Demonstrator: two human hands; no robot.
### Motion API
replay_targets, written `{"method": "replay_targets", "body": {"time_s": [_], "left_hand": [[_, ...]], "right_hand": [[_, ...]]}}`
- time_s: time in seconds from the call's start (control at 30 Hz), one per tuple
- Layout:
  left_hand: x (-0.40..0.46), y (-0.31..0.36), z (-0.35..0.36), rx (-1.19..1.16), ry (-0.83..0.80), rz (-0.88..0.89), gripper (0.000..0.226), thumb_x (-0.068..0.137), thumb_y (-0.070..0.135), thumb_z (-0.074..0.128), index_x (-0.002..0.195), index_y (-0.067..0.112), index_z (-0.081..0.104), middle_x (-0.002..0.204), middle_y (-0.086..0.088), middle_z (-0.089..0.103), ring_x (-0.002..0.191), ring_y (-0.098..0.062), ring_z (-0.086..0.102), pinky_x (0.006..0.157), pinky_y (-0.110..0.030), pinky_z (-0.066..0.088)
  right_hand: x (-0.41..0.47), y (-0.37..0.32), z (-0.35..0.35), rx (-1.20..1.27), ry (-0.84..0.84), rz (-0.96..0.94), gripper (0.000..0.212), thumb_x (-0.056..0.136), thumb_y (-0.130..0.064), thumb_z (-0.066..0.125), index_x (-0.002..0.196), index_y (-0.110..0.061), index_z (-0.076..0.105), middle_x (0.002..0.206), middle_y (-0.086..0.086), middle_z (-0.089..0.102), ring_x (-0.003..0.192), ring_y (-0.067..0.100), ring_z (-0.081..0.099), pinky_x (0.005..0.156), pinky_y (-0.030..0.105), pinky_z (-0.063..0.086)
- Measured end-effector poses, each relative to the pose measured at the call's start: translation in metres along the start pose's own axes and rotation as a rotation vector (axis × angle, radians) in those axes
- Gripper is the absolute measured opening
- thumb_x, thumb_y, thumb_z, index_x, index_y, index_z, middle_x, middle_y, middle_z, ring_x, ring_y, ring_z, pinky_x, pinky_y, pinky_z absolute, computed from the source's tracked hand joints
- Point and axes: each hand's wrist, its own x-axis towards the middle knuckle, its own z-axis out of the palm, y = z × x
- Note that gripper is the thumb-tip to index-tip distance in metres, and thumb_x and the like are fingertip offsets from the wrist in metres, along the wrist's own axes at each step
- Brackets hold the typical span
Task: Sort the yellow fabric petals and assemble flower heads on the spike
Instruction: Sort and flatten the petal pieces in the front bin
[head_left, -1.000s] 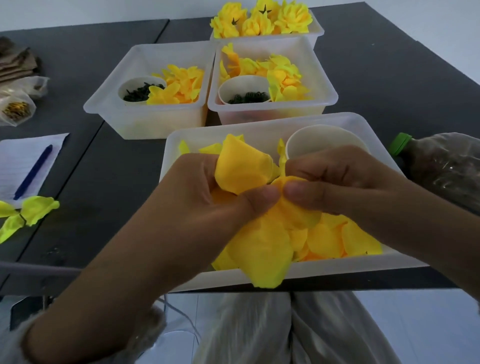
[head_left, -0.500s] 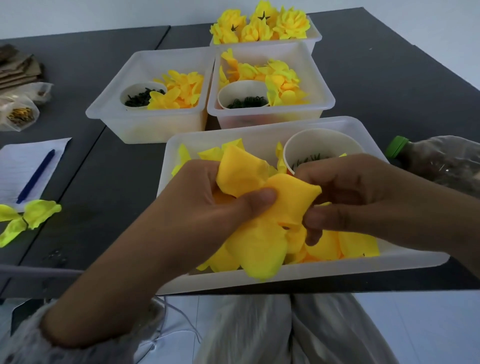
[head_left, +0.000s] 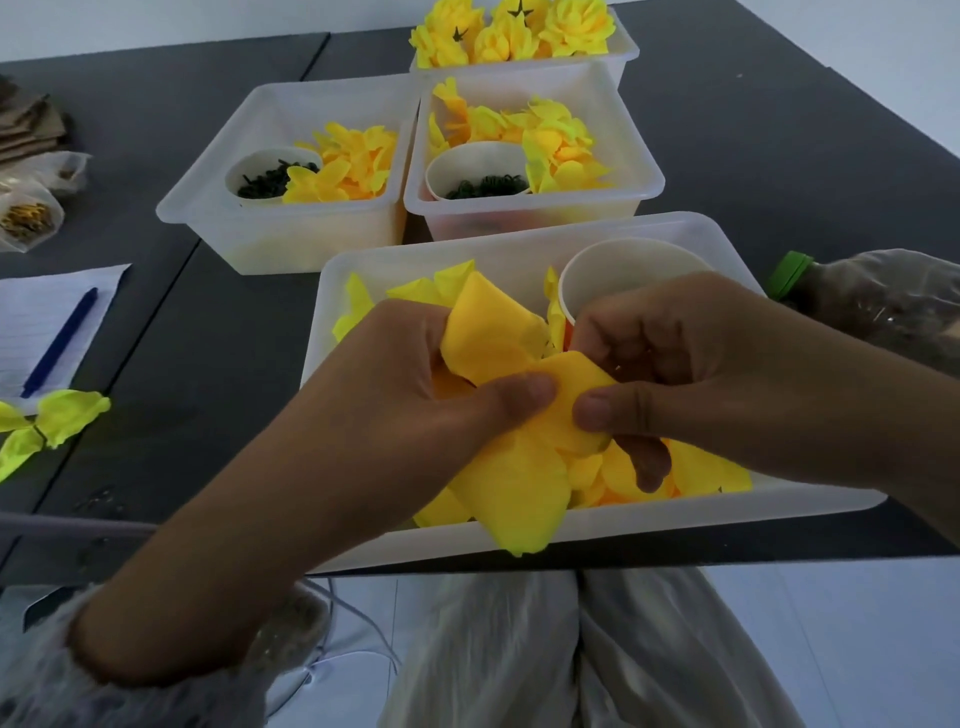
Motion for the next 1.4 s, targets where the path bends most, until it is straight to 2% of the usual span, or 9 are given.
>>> {"method": "replay_targets", "body": {"time_s": [0.27, 0.4, 0.5, 0.57, 0.8, 0.93, 1.03, 1.17, 1.4], "left_hand": [[0.003, -0.004, 0.008, -0.153, -0.122, -0.021, 0.021, 0.080, 0.034, 0.058, 0.081, 0.019, 0.073, 0.080, 0.002, 0.075, 0.073, -0.008, 0.071, 0.062, -0.017, 0.055], [0.001, -0.005, 0.011, -0.106, -0.001, -0.010, 0.040, 0.084, 0.045, 0.048, 0.097, 0.013, 0.068, 0.087, -0.017, 0.068, 0.078, -0.033, 0.064, 0.065, -0.047, 0.056], [-0.003, -0.003, 0.010, 0.080, 0.254, 0.134, 0.035, 0.088, 0.051, 0.046, 0.118, 0.036, 0.056, 0.109, 0.014, 0.060, 0.103, -0.004, 0.059, 0.075, -0.021, 0.053], [-0.005, 0.000, 0.008, 0.342, 0.339, 0.234, 0.030, 0.084, 0.056, 0.054, 0.112, 0.044, 0.055, 0.115, 0.019, 0.051, 0.114, -0.004, 0.049, 0.085, -0.011, 0.040], [0.002, -0.001, 0.015, 0.526, 0.300, 0.272, 0.006, 0.084, 0.039, 0.061, 0.087, 0.034, 0.064, 0.070, 0.021, 0.057, 0.076, 0.005, 0.054, 0.065, -0.005, 0.037], [0.014, -0.013, 0.010, 0.242, 0.332, 0.059, 0.020, 0.092, 0.034, 0.051, 0.084, 0.022, 0.064, 0.069, 0.011, 0.062, 0.067, -0.002, 0.057, 0.064, -0.013, 0.046], [0.021, -0.018, 0.004, -0.188, 0.262, -0.181, 0.021, 0.094, 0.024, 0.054, 0.086, 0.013, 0.070, 0.086, -0.012, 0.071, 0.086, -0.028, 0.066, 0.087, -0.052, 0.054], [0.022, -0.021, 0.003, -0.221, 0.170, -0.129, 0.033, 0.075, 0.045, 0.058, 0.091, 0.020, 0.072, 0.084, 0.002, 0.075, 0.084, -0.014, 0.071, 0.079, -0.030, 0.058], [0.025, -0.040, -0.044, -0.458, 0.469, -0.154, 0.033, 0.075, 0.038, 0.061, 0.098, 0.018, 0.073, 0.096, -0.003, 0.076, 0.089, -0.020, 0.073, 0.069, -0.031, 0.059]], "right_hand": [[0.001, -0.002, 0.008, -0.098, 0.172, -0.064, 0.032, 0.084, -0.050, 0.056, 0.069, -0.022, 0.062, 0.052, 0.001, 0.059, 0.038, 0.010, 0.056, 0.039, 0.016, 0.044], [0.006, 0.000, 0.008, -0.086, 0.289, -0.077, 0.036, 0.082, -0.051, 0.053, 0.057, -0.026, 0.058, 0.046, -0.007, 0.052, 0.041, 0.002, 0.053, 0.041, 0.009, 0.040], [0.008, 0.005, 0.011, -0.031, 0.401, -0.058, 0.041, 0.080, -0.047, 0.051, 0.051, -0.019, 0.049, 0.040, -0.010, 0.042, 0.037, -0.001, 0.045, 0.040, 0.005, 0.034], [0.009, 0.008, 0.014, -0.040, 0.444, -0.048, 0.042, 0.079, -0.048, 0.050, 0.054, -0.014, 0.051, 0.040, -0.010, 0.044, 0.037, 0.000, 0.046, 0.040, 0.005, 0.034], [0.012, 0.012, 0.023, 0.014, 0.410, -0.034, 0.049, 0.086, -0.058, 0.049, 0.071, -0.013, 0.063, 0.054, 0.005, 0.056, 0.045, 0.008, 0.052, 0.045, 0.014, 0.045], [0.007, 0.017, 0.020, -0.008, 0.362, 0.022, 0.058, 0.074, -0.057, 0.054, 0.070, 0.000, 0.057, 0.051, 0.002, 0.045, 0.046, 0.004, 0.044, 0.046, 0.016, 0.039], [0.001, 0.020, 0.020, -0.051, 0.414, 0.057, 0.053, 0.074, -0.058, 0.055, 0.063, -0.007, 0.051, 0.050, -0.003, 0.039, 0.046, 0.004, 0.039, 0.046, 0.015, 0.037], [-0.003, 0.020, 0.025, -0.186, 0.465, 0.036, 0.048, 0.082, -0.052, 0.057, 0.059, -0.012, 0.048, 0.049, 0.002, 0.037, 0.045, 0.008, 0.038, 0.045, 0.018, 0.035], [-0.023, 0.022, 0.014, -0.278, 0.532, 0.103, 0.041, 0.070, -0.062, 0.053, 0.061, -0.022, 0.055, 0.052, -0.003, 0.050, 0.051, 0.009, 0.050, 0.048, 0.014, 0.040]]}}
